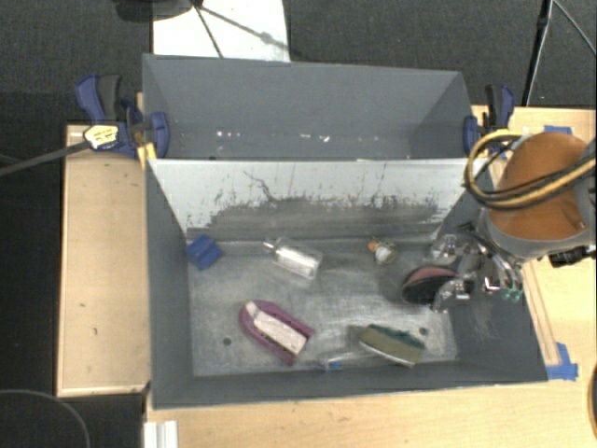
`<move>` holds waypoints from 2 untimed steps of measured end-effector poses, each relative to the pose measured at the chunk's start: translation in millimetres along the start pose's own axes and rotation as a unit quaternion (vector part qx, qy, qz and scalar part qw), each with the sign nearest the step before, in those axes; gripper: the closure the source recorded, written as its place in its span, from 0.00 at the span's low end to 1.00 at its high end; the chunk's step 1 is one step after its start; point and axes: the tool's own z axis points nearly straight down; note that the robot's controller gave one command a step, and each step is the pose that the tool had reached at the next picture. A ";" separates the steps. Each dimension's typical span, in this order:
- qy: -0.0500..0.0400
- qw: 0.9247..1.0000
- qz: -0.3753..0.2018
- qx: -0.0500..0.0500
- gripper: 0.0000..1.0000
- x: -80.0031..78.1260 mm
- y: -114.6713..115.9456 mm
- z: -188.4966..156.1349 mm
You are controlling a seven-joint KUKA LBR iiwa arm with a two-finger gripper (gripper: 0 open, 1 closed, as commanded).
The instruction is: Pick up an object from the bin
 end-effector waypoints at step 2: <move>-0.002 1.000 -0.002 0.000 1.00 -2.0 -0.1 -12.5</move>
Offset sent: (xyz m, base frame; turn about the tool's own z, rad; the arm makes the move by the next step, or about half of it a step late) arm 0.0000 0.0000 0.0092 0.0000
